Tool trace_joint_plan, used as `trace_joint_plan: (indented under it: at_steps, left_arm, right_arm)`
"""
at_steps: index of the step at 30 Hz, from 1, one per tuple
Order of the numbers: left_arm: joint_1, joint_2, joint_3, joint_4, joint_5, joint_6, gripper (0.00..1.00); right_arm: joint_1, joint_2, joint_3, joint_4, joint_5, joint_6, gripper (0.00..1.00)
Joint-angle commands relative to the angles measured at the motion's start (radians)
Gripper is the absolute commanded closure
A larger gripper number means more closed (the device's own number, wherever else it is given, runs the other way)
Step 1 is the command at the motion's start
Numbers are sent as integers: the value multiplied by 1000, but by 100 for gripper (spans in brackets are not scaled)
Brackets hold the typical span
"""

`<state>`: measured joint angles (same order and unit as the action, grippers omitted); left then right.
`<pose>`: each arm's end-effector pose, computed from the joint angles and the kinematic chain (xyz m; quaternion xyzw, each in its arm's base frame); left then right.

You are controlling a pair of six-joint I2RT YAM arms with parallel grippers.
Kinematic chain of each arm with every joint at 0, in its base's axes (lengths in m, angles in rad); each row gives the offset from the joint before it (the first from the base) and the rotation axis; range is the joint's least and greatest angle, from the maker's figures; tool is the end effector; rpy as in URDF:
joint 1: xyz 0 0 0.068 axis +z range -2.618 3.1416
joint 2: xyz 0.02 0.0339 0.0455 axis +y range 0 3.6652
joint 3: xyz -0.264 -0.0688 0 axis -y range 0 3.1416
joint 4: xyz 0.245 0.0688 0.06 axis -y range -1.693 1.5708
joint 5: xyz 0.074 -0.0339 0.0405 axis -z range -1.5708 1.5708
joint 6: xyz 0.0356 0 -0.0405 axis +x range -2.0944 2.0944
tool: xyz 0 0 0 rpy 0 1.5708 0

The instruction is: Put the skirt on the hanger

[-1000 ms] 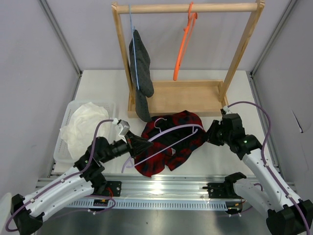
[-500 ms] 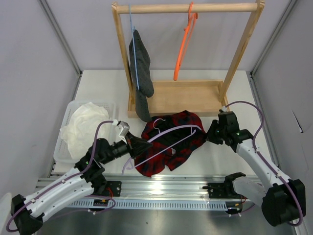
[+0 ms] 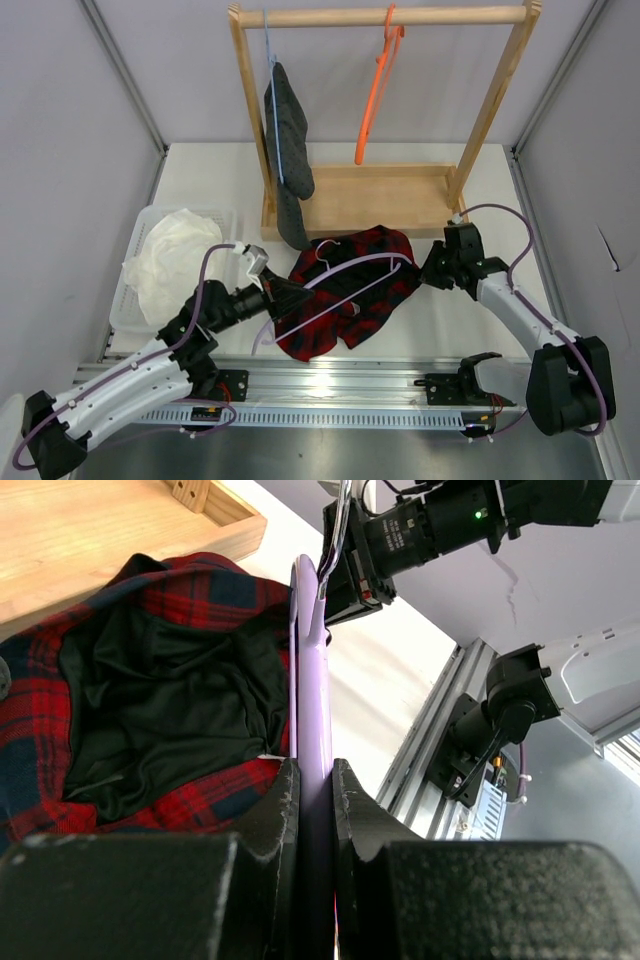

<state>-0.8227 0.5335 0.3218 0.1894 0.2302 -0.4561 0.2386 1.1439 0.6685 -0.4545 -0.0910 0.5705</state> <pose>0.0984 -0.1180 0.2525 0.2084 0.6837 -0.4803 0.5083 0.2144 0.0555 0.2073 0.1425 0.9375 0.1635 0.2723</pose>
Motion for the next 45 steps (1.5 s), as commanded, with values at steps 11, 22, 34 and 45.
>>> trace_joint_plan:
  at_steps: [11, 22, 34, 45]
  left_arm:
    - [-4, 62, 23, 148, -5, -19, 100]
    - [-3, 167, 29, 246, -15, -23, 100]
    - [-4, 214, 63, 236, -19, 7, 100]
    - [-3, 226, 102, 240, 0, 10, 100]
  right_arm:
    - [-50, 143, 103, 171, -32, -63, 77]
    - [-59, 278, 235, 189, -65, -101, 79]
    - [-59, 99, 172, 83, -53, -38, 74]
    - [-67, -30, 138, -10, -4, -15, 75]
